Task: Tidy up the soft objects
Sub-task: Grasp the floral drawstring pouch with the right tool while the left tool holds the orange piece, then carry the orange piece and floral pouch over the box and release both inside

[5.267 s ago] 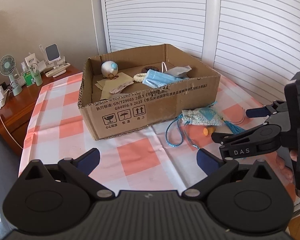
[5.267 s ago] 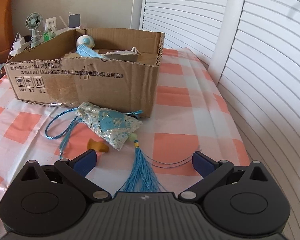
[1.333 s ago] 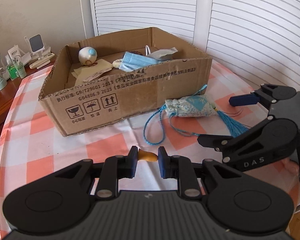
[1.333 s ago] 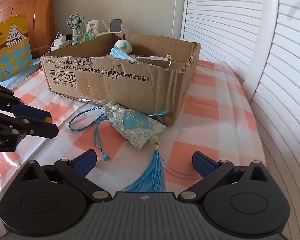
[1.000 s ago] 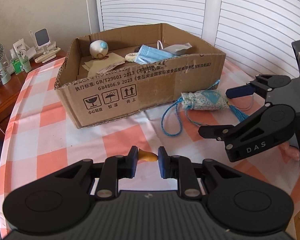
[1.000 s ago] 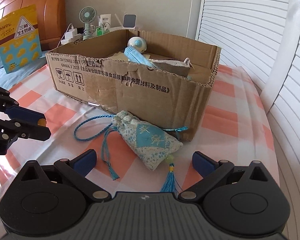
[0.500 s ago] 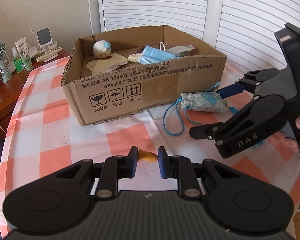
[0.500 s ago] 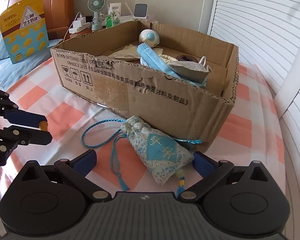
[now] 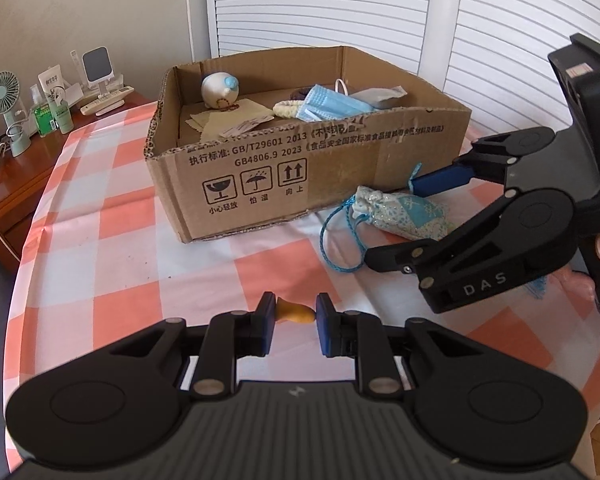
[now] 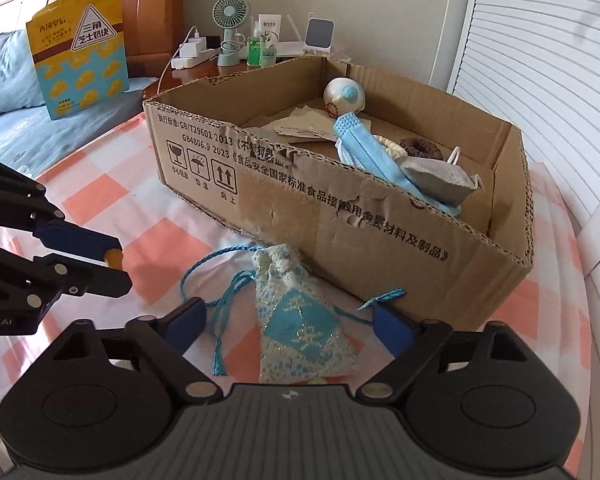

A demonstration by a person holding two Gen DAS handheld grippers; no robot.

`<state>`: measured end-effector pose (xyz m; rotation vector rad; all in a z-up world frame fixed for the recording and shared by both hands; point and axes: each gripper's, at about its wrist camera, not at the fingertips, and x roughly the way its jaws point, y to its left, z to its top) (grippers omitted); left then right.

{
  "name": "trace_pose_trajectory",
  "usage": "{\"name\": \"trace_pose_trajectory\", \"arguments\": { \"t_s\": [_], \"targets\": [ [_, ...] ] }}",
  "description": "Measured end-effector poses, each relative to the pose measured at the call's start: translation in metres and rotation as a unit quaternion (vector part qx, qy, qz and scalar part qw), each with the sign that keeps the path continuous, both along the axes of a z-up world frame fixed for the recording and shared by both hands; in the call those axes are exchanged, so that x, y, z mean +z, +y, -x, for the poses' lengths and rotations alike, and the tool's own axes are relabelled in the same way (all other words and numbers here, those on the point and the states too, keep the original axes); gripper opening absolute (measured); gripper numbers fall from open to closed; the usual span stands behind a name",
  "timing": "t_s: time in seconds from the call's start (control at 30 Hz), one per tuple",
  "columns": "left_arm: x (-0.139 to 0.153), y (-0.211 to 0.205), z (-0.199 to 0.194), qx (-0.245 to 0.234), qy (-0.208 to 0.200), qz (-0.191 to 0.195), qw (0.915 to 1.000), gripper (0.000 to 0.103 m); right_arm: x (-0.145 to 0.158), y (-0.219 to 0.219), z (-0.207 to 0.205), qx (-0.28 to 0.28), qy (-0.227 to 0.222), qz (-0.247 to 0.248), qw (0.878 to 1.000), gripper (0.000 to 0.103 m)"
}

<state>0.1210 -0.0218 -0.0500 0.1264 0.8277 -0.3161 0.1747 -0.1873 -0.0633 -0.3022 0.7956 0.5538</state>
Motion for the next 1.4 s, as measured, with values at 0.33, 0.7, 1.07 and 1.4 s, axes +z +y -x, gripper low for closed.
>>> {"name": "trace_pose_trajectory", "arguments": {
  "t_s": [0.33, 0.7, 1.07, 1.4],
  "targets": [
    [0.004, 0.002, 0.003, -0.01, -0.002, 0.0, 1.0, 0.02, 0.006, 0.007, 0.005, -0.008, -0.007, 0.014, 1.0, 0.035],
    [0.037, 0.008, 0.012, -0.044, -0.007, 0.005, 0.999, 0.02, 0.049, -0.004, 0.034, -0.01, -0.044, 0.007, 0.999, 0.032],
    [0.1, -0.016, -0.035, -0.075, -0.096, -0.001, 0.9926, 0.02, 0.113, -0.026, 0.046, -0.028, -0.1, -0.028, 0.994, 0.033],
    [0.076, -0.023, -0.1, -0.043, -0.124, -0.006, 0.9913, 0.1, 0.133, -0.032, 0.011, -0.062, -0.117, -0.032, 0.991, 0.033]
  ]
}}
